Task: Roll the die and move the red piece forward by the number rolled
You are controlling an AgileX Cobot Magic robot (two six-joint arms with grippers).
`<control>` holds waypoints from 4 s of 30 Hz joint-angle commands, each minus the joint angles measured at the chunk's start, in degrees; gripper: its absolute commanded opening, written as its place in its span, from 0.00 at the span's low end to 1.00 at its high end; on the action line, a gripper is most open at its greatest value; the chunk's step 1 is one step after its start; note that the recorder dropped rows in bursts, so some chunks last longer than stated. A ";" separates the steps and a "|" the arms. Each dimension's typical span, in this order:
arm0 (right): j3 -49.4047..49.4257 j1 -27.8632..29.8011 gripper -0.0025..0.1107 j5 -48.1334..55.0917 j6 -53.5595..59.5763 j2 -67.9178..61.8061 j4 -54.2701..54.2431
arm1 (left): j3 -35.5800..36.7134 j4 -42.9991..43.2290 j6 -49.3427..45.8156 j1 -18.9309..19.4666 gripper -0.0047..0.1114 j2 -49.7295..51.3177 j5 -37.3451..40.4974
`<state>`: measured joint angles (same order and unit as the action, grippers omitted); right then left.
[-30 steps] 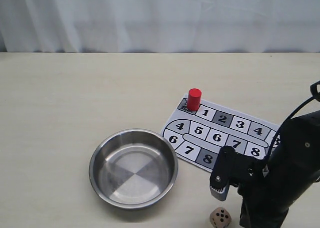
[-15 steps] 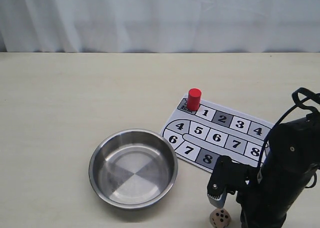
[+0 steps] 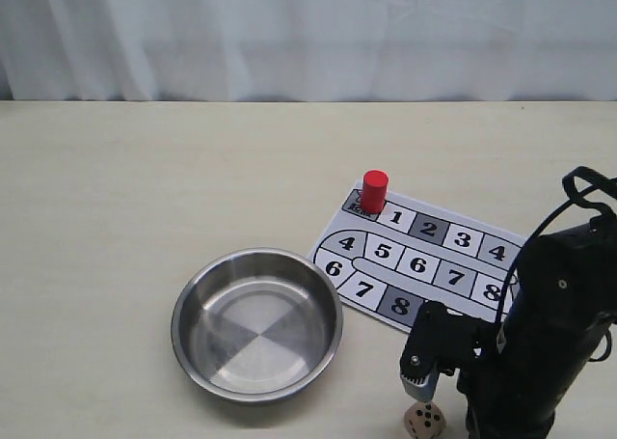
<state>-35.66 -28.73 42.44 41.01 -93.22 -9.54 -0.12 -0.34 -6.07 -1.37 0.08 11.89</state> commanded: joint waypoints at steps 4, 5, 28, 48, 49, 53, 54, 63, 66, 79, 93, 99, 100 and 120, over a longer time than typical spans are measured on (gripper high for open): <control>-7.20 0.04 0.06 7.52 -9.06 -0.04 5.06 | 0.12 -0.17 0.31 -0.04 0.04 -0.08 -0.67; -8.24 0.04 0.06 7.38 -12.03 -0.04 5.98 | 0.12 -0.17 0.31 -0.04 0.04 -0.08 -0.67; -24.04 9.31 0.37 -19.91 -43.69 -3.85 18.37 | 0.12 -0.17 0.31 -0.04 0.04 -0.08 -0.67; -42.67 9.39 0.52 -26.13 -43.59 -24.39 15.93 | 0.12 -0.17 0.31 -0.04 0.04 -0.08 -0.67; -42.67 9.39 0.52 -26.55 -43.59 -24.77 15.93 | 0.12 -0.17 0.31 -0.04 0.04 -0.08 -0.67; -42.90 9.39 0.52 -28.22 -43.17 -26.10 15.93 | 0.12 -0.17 0.31 -0.04 0.04 -0.08 -0.67; -42.90 9.39 0.52 -28.56 -43.17 -26.37 15.93 | 0.12 -0.17 0.31 -0.04 0.04 -0.08 -0.67; -42.90 9.39 0.52 -31.40 -43.17 -29.30 15.93 | 0.12 -0.17 0.31 -0.04 0.04 -0.08 -0.67; -42.90 9.52 0.52 -30.21 -43.17 -29.31 15.93 | 0.12 -0.17 0.31 -0.04 0.04 -0.08 -0.67; -42.79 10.18 0.36 -29.52 -43.38 -29.41 13.98 | 0.12 -0.17 0.31 -0.04 0.04 -0.08 -0.67; -42.89 10.18 0.06 -27.23 -43.19 -26.82 13.68 | 0.12 -0.17 0.31 -0.04 0.04 -0.08 -0.67; -42.89 10.18 0.06 -22.85 -43.19 -24.04 15.15 | 0.12 -0.17 0.31 -0.04 0.04 -0.08 -0.67; -42.89 10.18 0.06 -22.34 -43.19 -23.92 15.15 | 0.12 -0.17 0.31 -0.04 0.04 -0.08 -0.67; -42.77 12.33 0.06 -20.25 -41.01 -25.99 10.20 | 0.12 -0.17 0.31 -0.04 0.04 -0.08 -0.67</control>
<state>-78.52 -16.69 22.88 -0.72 -118.10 1.15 -0.12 -0.34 -6.07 -1.37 0.08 11.89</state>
